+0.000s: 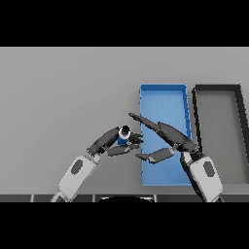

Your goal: Pick up the blue pipe and place it into the blue bin.

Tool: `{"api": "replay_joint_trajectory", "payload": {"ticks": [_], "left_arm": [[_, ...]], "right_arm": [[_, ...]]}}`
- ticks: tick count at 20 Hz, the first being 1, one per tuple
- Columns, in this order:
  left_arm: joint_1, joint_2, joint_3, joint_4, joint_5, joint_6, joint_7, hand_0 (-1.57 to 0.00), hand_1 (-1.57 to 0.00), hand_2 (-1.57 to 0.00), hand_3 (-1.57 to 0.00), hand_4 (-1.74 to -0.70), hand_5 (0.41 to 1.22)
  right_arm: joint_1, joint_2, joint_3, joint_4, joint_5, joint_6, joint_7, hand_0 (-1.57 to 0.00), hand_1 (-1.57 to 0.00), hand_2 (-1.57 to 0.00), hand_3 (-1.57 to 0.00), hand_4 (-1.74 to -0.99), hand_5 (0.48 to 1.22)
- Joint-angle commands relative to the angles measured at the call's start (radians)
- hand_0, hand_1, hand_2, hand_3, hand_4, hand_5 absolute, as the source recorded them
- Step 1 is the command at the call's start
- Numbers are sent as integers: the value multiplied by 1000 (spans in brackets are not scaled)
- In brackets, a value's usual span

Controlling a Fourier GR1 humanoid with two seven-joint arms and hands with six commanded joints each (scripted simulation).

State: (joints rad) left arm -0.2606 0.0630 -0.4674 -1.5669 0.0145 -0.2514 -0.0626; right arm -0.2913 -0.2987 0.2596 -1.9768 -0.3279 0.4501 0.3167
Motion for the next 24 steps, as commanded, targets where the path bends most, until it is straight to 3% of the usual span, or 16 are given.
{"api": "replay_joint_trajectory", "payload": {"ticks": [1,10,13,15,17,19,21,24], "left_arm": [[5,2,-3,2,-6,-8,-6,-1571,-1571,-1571,-1571,-1467,1221],[5,-17,26,18,-15,-49,13,-1571,-1571,-1571,-1571,-1469,1221],[7,-26,28,11,-40,-43,29,-1571,-1571,-1571,-1571,-1465,1221],[8,-21,45,14,-29,-61,25,-1571,-1571,-1571,-1571,-1517,1221],[11,-19,38,0,-39,-67,77,-1571,-1571,-1571,-1571,-1595,1221],[22,-29,34,-9,-53,-56,92,-1571,-1571,-1571,-1571,-1645,1221],[32,-42,46,-8,-22,-73,55,-1571,-1571,-1571,-1523,-1677,1221],[35,-64,47,-9,-9,-82,38,-1571,-1571,-1571,-1490,-1707,1221]], "right_arm": [[-33,12,13,21,-14,8,22,1,0,-43,1,-1294,560],[-234,81,78,135,2,53,98,-23,-32,-83,1,-1186,521],[-285,108,90,185,12,70,103,-69,-108,-166,-44,-1204,497],[-298,115,97,202,13,89,97,-323,-362,-377,-242,-1278,485],[-306,131,104,216,17,93,88,-702,-703,-745,-604,-1406,500],[-309,150,110,225,18,84,91,-1015,-1015,-1042,-872,-1514,550],[-300,175,118,237,5,72,97,-1215,-1215,-1233,-1021,-1581,650],[-300,177,128,233,-16,71,85,-1389,-1389,-1398,-1250,-1648,929]]}}
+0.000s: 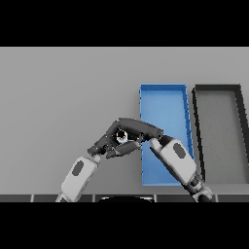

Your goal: Pick up the blue pipe and place it into the blue bin.

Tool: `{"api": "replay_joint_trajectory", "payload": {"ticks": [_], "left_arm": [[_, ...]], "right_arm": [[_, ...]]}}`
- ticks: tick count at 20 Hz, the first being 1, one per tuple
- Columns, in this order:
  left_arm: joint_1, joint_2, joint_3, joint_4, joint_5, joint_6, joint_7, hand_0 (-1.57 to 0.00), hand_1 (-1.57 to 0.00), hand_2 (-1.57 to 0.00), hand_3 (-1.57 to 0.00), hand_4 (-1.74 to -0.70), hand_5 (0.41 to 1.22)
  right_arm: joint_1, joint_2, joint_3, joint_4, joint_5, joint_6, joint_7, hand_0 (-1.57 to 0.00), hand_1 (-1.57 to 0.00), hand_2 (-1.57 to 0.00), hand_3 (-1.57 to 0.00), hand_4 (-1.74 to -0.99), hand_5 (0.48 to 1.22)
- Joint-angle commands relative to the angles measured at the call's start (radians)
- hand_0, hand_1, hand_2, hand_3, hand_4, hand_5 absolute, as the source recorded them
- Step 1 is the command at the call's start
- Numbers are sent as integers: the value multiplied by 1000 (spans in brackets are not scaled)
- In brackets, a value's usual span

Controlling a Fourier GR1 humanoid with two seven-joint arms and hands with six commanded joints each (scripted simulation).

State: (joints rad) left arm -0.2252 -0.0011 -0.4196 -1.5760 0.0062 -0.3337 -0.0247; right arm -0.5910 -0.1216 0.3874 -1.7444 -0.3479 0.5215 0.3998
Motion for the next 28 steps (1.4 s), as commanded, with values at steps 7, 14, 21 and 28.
{"api": "replay_joint_trajectory", "payload": {"ticks": [7,14,21,28], "left_arm": [[-8,5,19,-7,-17,-13,-15,-1571,-1571,-1571,-1426,-1731,1221],[-9,52,8,-14,-81,-37,-53,-748,-687,-662,-596,-1282,1221],[-20,50,33,3,-90,-56,61,-156,-143,-138,-124,-980,704],[-6,39,29,8,-104,-31,91,-32,-29,-28,-25,-928,484]], "right_arm": [[28,12,21,-22,41,-15,-51,-1533,-1533,-1535,-1501,-1721,1160],[35,46,1,-28,79,-40,-28,-1563,-1563,-1563,-1556,-1737,1208],[51,62,-1,-54,124,-50,-40,-1569,-1569,-1569,-1568,-1740,1218],[27,97,-40,-37,-2,-78,8,-1571,-1571,-1571,-1570,-1741,1220]]}}
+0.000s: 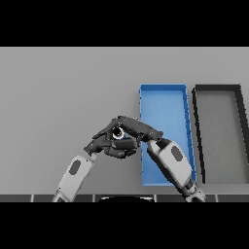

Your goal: Pick up the blue pipe and place it into the blue bin.

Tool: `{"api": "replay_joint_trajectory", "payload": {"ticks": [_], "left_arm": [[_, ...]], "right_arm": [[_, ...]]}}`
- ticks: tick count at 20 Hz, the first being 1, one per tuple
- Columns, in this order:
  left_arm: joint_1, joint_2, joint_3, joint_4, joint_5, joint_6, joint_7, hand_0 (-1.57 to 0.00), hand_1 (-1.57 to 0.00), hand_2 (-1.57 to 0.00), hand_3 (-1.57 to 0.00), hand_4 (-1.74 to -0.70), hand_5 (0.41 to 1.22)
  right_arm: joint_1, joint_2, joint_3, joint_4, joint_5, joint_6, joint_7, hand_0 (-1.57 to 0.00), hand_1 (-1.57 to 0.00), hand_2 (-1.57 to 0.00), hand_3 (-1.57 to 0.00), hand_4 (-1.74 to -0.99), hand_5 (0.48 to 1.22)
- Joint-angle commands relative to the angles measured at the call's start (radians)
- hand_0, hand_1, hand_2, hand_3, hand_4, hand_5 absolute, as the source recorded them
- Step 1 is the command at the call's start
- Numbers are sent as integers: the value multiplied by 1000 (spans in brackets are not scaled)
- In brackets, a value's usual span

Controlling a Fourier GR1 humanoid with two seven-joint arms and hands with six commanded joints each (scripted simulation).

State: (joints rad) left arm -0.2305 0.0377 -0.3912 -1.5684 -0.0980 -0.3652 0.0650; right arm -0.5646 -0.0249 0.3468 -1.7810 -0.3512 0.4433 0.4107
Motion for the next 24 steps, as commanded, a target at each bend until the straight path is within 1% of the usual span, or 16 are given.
{"api": "replay_joint_trajectory", "payload": {"ticks": [1,3,5,6,8,9,10,11,12,14,16,18,19,20,23,24], "left_arm": [[7,6,-2,-1,-2,-3,3,-25,-23,-22,-20,-922,482],[-8,8,2,11,-4,-5,11,-16,-14,-14,-12,-913,470],[-7,2,-6,3,-6,-5,21,-10,-9,-9,-8,-908,456],[-10,4,-2,12,-8,-4,20,-8,-7,-7,-6,-907,450],[-7,9,3,11,5,-15,12,-5,-4,-4,-3,-906,441],[-16,1,3,20,4,-12,29,-3,-3,-3,-3,-906,437],[-11,8,7,13,11,-17,37,-3,-2,-2,-2,-905,435],[-3,10,4,2,5,-12,33,-2,-2,-2,-1,-905,433],[9,6,-5,-14,2,-7,41,-1,-1,-1,-1,-902,432],[24,26,-3,-20,-5,-11,37,0,0,0,0,-892,428],[11,25,-1,-9,0,-20,44,0,0,0,0,-890,421],[2,18,-3,-5,-8,-13,39,0,0,0,1,-886,412],[12,25,-3,-9,-7,-16,22,1,1,1,1,-882,411],[6,23,-7,-6,-22,-7,25,1,1,1,1,-877,412],[0,28,-1,-3,-23,-5,28,1,1,1,1,-869,418],[8,32,-3,-7,-20,-11,15,1,1,1,1,-867,419]], "right_arm": [[-8,-2,-10,-15,-29,-10,17,-1571,-1571,-1571,-1570,-1741,1221],[-60,-1,-49,-33,-132,-61,90,-1571,-1571,-1571,-1571,-1741,1221],[-141,-25,-104,-23,-220,-92,135,-1571,-1571,-1571,-1571,-1741,1221],[-186,-33,-125,-15,-255,-112,144,-1571,-1571,-1571,-1571,-1741,1221],[-289,-68,-182,18,-330,-119,133,-1571,-1571,-1571,-1571,-1741,1221],[-343,-89,-221,49,-363,-130,119,-1571,-1571,-1571,-1571,-1741,1221],[-375,-112,-246,64,-361,-149,102,-1571,-1571,-1571,-1571,-1741,1221],[-427,-133,-279,103,-334,-188,79,-1571,-1571,-1571,-1571,-1741,1221],[-450,-158,-300,127,-314,-213,67,-1571,-1571,-1571,-1571,-1741,1221],[-507,-215,-346,206,-281,-242,64,-1571,-1571,-1571,-1571,-1741,1221],[-520,-251,-375,286,-253,-252,63,-1571,-1571,-1571,-1571,-1741,1221],[-508,-289,-405,365,-203,-226,41,-1571,-1571,-1571,-1571,-1741,1221],[-480,-310,-417,378,-181,-219,39,-1571,-1571,-1571,-1571,-1741,1221],[-468,-327,-431,400,-169,-205,37,-1571,-1571,-1571,-1571,-1741,1221],[-363,-333,-456,415,-155,-205,45,-1571,-1571,-1571,-1571,-1741,1221],[-331,-335,-460,408,-151,-207,62,-1571,-1571,-1571,-1571,-1741,1221]]}}
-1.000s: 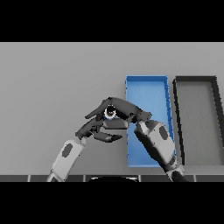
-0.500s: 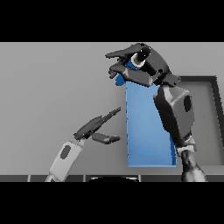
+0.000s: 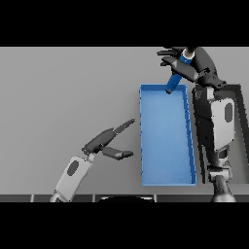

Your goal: Pick up the blue pipe and place it into the blue bin.

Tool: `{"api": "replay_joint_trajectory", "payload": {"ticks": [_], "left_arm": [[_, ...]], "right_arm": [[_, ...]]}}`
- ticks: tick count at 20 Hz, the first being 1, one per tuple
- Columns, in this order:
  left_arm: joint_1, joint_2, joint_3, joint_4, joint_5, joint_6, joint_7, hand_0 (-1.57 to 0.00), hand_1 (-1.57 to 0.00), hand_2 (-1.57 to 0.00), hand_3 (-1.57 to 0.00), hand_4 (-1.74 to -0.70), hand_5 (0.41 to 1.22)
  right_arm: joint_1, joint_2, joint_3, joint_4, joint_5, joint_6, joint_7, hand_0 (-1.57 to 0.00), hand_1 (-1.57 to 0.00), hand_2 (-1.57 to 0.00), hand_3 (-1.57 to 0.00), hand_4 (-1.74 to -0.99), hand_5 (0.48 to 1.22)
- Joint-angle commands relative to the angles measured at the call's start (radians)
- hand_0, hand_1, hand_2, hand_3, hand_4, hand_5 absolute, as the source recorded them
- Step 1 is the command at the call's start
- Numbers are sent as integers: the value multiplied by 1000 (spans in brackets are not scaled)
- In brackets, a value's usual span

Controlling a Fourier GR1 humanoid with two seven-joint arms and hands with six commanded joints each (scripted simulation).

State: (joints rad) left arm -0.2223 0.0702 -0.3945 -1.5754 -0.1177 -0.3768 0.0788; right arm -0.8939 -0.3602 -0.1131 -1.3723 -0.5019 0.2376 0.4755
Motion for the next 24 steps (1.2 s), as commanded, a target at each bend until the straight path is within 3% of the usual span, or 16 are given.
{"api": "replay_joint_trajectory", "payload": {"ticks": [1,4,8,13,14,18,19,21,22,24], "left_arm": [[-6,7,7,6,2,-3,0,1,1,1,1,-865,419],[-2,-5,4,1,15,-6,15,1,1,1,1,-875,422],[30,-1,-3,-25,19,-3,15,1,1,1,1,-880,427],[13,0,-1,-11,16,-6,23,1,1,1,1,-888,422],[26,2,-5,-21,15,-4,16,1,1,1,1,-887,420],[30,-1,-10,-30,16,-3,18,1,1,1,1,-883,421],[31,0,-9,-33,15,-3,18,1,1,1,1,-882,421],[40,6,-13,-38,9,-2,11,1,1,1,1,-878,422],[28,0,-8,-37,13,0,25,1,1,1,1,-878,425],[32,-3,-14,-54,15,2,33,1,1,1,1,-878,428]], "right_arm": [[33,2,0,3,11,5,-5,-1571,-1571,-1571,-1571,-1741,1221],[148,15,10,-54,37,-11,35,-1571,-1571,-1571,-1571,-1741,1221],[305,29,17,-151,66,-68,129,-1571,-1571,-1571,-1571,-1741,1221],[429,-66,179,-149,73,-249,134,-1571,-1571,-1571,-1521,-1741,1221],[444,-85,218,-153,65,-283,134,-1571,-1571,-1571,-1255,-1741,1221],[453,-194,406,-86,22,-429,134,-1571,-1548,-1571,-847,-1741,1221],[448,-214,438,-67,0,-442,133,-1465,-1336,-1339,-788,-1678,1221],[417,-273,535,-19,-65,-477,134,-937,-855,-856,-504,-1503,1221],[371,-318,612,16,-133,-507,134,-750,-684,-685,-403,-1413,1221],[304,-393,746,26,-213,-479,134,-479,-437,-438,-258,-1275,1186]]}}
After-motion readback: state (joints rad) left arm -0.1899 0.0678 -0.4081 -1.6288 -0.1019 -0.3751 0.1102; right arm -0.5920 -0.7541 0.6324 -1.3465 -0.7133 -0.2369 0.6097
